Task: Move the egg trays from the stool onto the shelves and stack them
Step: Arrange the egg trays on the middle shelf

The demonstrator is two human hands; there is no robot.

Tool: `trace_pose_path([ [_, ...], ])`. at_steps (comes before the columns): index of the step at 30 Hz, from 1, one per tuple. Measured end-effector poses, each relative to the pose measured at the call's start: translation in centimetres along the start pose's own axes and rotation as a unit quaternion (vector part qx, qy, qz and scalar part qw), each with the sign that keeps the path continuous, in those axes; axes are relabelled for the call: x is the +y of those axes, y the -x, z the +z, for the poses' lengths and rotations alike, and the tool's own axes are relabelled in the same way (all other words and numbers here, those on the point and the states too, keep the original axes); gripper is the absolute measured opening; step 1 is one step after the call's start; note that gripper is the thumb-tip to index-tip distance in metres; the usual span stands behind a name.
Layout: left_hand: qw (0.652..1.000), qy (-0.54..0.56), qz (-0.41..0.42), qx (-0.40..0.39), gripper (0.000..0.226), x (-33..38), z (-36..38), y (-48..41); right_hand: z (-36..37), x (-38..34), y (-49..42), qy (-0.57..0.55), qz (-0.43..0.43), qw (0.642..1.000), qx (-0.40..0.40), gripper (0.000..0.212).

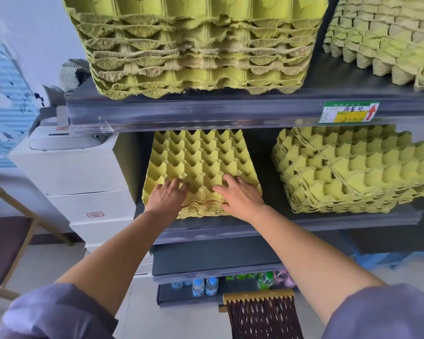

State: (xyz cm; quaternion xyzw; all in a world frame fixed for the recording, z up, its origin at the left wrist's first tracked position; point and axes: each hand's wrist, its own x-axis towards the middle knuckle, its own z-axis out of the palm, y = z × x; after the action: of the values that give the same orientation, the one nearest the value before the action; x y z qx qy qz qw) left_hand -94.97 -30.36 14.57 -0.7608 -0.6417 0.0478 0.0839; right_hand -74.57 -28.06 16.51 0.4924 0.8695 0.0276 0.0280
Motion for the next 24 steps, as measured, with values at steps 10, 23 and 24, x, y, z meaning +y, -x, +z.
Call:
trace_pose_path([
  [10,1.0,0.001,0.001,-0.011,0.071,0.3,-0.4,-0.1,-0.2,0.2,-0.1,0.007,-0.001,1.0,-0.011,0.053],
  [23,0.961,0.232,-0.129,0.08,0.065,-0.7,-0.6,2.2,-0.1,1.1,1.4,-0.088,0.132,0.984,0.086,0.059],
  [24,0.959,0.229,-0.144,0.082,0.063,-0.5,-0.5,2.2,0.0,1.2,1.5,-0.11,0.165,0.976,0.087,0.058],
])
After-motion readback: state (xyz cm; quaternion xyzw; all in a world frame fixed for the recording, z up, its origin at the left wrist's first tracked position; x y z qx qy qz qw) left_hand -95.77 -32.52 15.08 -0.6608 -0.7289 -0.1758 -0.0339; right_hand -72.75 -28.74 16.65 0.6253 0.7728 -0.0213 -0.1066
